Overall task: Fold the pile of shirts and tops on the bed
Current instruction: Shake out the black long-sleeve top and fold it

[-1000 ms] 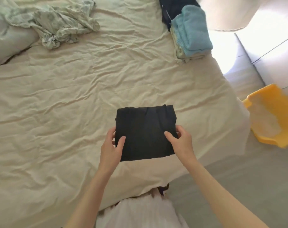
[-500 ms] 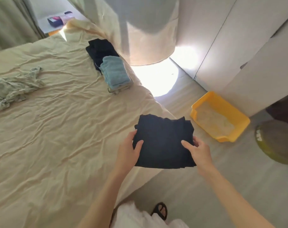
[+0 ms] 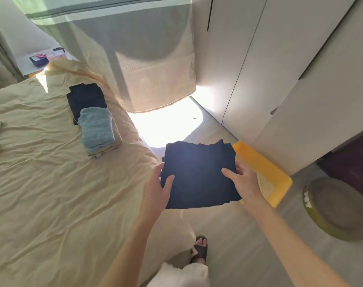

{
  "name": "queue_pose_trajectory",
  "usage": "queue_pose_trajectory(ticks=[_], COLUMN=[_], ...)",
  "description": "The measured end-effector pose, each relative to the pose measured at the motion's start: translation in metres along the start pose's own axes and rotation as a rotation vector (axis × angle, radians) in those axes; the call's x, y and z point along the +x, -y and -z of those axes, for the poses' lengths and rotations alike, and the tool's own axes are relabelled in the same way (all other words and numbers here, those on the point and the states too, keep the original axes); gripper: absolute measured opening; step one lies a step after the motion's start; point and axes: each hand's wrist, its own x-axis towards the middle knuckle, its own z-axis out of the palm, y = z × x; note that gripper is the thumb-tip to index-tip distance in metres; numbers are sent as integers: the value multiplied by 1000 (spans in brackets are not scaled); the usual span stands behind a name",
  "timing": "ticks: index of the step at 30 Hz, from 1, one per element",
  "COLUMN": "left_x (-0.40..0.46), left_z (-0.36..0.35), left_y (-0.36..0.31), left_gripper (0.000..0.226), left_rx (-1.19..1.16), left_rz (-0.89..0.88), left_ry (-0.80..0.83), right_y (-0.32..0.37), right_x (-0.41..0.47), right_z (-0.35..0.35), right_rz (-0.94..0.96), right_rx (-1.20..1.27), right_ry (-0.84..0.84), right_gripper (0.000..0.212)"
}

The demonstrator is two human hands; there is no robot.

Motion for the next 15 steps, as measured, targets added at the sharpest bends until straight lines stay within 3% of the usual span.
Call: queue_pose_trajectory(ticks=[8, 15], left_x=[117, 201], left_z=[-70, -91], left_y=[-68, -90], left_gripper=[37, 38], left_rx=[-27, -44], left_rz=[51, 172], left_ry=[-50, -188], right_y=[63, 106], right_x=[149, 274], right_z=[52, 31], right_rz=[33, 100], right_rx=[-96, -230], right_ry=[63, 237], right_gripper=[24, 27])
